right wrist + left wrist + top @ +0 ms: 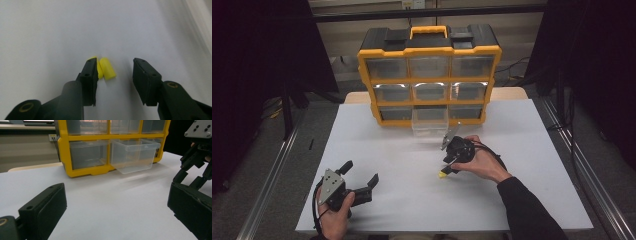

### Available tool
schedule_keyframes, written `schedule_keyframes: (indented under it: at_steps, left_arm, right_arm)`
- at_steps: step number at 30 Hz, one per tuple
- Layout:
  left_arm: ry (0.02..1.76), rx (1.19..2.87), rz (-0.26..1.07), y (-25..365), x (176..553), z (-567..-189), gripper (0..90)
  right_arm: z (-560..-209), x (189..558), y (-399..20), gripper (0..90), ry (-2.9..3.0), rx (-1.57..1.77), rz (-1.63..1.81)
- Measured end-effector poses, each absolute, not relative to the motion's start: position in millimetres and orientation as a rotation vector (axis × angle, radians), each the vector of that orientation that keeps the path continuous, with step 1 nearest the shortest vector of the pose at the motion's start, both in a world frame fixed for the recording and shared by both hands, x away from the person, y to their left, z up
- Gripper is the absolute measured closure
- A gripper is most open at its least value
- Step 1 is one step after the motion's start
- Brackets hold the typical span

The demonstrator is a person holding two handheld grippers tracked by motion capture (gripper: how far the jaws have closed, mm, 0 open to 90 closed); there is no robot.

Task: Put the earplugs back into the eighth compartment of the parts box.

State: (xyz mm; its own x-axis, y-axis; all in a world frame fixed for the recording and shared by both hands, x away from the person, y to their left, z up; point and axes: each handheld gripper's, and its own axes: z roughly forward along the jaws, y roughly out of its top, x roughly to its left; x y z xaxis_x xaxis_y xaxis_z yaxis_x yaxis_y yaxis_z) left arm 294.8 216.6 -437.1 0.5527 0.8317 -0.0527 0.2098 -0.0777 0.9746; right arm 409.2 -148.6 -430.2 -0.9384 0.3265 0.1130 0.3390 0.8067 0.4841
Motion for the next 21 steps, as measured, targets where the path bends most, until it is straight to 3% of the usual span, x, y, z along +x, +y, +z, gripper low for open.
schedule_keyframes:
  at_steps: [21]
  left_arm:
    - [0.902,1.605,0.645,216.5,294.6,-437.3,2.3]
  right_arm:
    - [-437.0,409.6,-143.7,76.7,-2.940,-0.495,-0.747]
